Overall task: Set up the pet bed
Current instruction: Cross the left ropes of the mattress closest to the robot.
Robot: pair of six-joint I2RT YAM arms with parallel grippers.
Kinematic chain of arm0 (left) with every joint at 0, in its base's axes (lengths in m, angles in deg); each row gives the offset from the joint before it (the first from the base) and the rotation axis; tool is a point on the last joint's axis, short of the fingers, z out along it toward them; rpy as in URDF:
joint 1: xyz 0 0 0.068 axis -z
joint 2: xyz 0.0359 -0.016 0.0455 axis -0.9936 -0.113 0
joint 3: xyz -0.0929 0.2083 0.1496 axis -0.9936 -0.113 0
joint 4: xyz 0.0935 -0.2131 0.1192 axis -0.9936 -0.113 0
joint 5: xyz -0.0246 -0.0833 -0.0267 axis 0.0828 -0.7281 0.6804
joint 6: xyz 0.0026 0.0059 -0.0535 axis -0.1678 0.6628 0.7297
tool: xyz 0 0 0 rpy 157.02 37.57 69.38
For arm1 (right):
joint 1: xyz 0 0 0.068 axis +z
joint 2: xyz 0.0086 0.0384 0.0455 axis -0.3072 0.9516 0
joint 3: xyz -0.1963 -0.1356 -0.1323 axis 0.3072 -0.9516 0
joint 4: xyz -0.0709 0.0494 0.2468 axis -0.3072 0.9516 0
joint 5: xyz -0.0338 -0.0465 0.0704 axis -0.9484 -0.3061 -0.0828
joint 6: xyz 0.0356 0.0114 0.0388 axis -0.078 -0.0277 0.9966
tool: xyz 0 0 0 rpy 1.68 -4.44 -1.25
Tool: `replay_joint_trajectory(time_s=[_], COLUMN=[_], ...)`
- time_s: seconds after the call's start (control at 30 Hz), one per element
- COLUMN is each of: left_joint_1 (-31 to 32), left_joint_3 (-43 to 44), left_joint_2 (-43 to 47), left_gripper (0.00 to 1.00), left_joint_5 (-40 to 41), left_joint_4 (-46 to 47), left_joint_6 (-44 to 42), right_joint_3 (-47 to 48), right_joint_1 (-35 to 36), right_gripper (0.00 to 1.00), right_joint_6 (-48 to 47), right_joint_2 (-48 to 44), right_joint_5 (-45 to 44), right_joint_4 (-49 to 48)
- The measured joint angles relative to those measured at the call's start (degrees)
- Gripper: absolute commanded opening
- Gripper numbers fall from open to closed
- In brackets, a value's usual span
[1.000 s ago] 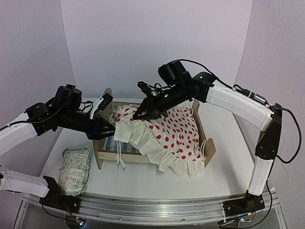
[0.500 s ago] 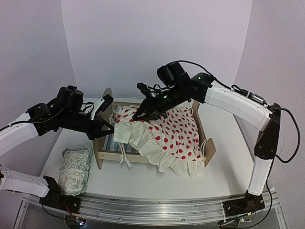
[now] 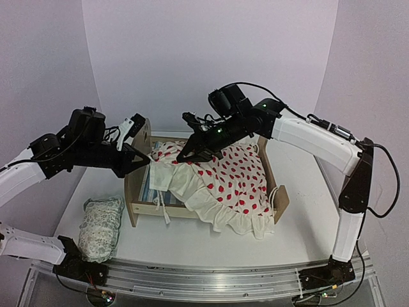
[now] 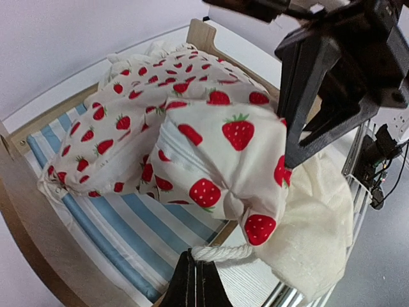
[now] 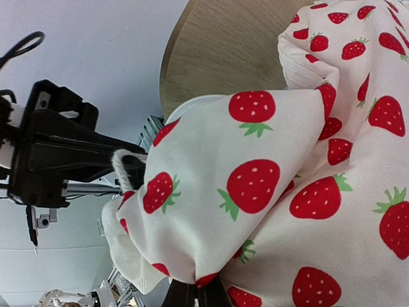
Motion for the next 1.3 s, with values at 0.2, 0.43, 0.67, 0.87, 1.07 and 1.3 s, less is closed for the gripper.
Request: replay_joint_trajectory(time_s=[0.2, 0.43, 0.67, 0.87, 1.07, 1.3], left_joint_1=[0.0, 0.0, 0.0, 0.04, 0.15, 0.31], left_joint_3=[6.28, 7.37, 7.35, 7.35, 7.3, 6.98], left_joint_2=[-3.38, -4.26, -2.31, 0.44, 0.59, 0.98], left_gripper=[0.0, 0.0, 0.0, 0.0, 0.0, 0.0], left_joint_5=[4.08, 8.89, 13.06, 14.77, 16.18, 17.38], left_joint_4=[-0.35, -4.66, -8.98, -10.37, -12.43, -14.14], left_joint_6=[-5.13, -11.06, -13.04, -13.03, -13.42, -14.44], right_joint_3=[3.0, 5.39, 7.2, 9.79, 10.46, 10.46], right_joint_1=[0.0, 0.01, 0.25, 1.05, 1.98, 2.54], right_gripper=[0.0, 0.0, 0.0, 0.0, 0.0, 0.0], right_joint_6=[1.11, 1.97, 2.66, 3.25, 3.83, 3.94], right_joint_2=[3.07, 5.27, 6.84, 9.86, 12.21, 12.8], right_joint_5=[0.07, 0.1, 0.35, 0.88, 1.55, 1.77], right_joint_4=[0.01, 0.02, 0.02, -0.46, -1.14, -1.44])
